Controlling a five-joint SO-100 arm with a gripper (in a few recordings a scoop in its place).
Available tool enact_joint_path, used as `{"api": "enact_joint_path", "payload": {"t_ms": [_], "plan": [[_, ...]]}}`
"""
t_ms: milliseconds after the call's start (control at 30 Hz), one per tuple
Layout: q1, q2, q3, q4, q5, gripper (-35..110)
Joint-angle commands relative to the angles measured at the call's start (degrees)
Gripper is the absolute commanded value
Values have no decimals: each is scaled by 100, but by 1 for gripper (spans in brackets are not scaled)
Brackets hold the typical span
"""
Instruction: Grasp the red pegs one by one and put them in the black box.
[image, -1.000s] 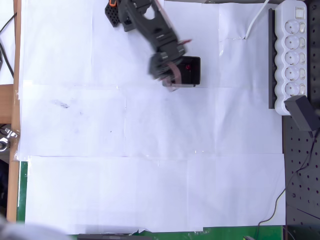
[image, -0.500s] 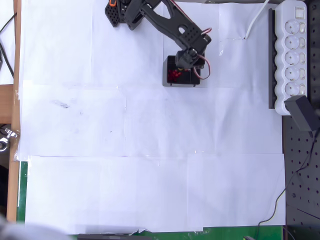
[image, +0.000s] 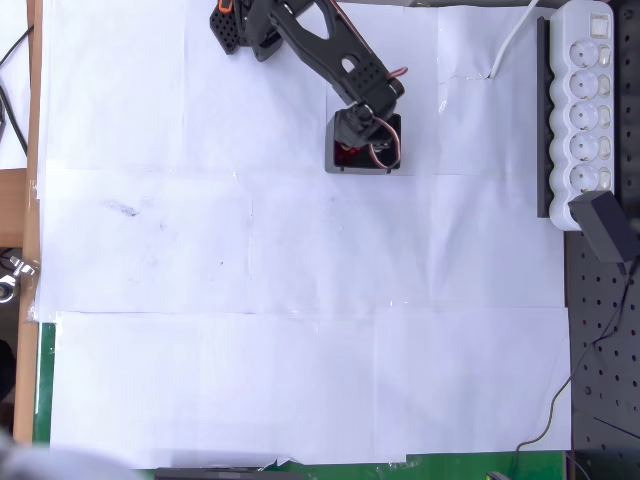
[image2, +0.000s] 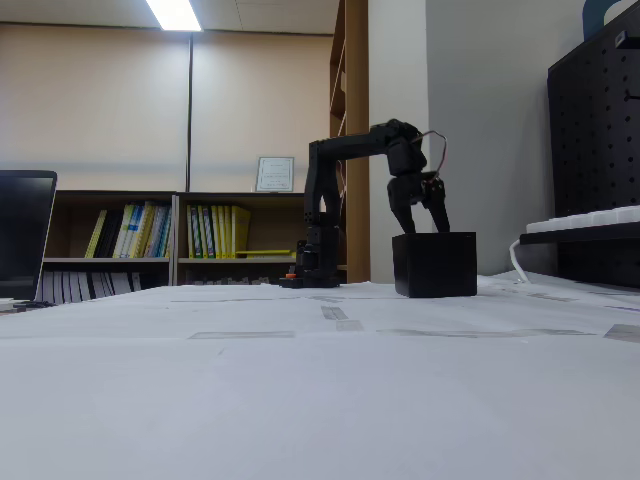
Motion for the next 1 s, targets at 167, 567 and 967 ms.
{"api": "enact_joint_path", "payload": {"t_ms": [167, 567, 967], "plan": [[2733, -3929, -2232, -853, 1846, 18], [4025, -5906, -7207, -3524, 2733, 0], [3604, -7216, -9237, -3252, 2716, 0]]}}
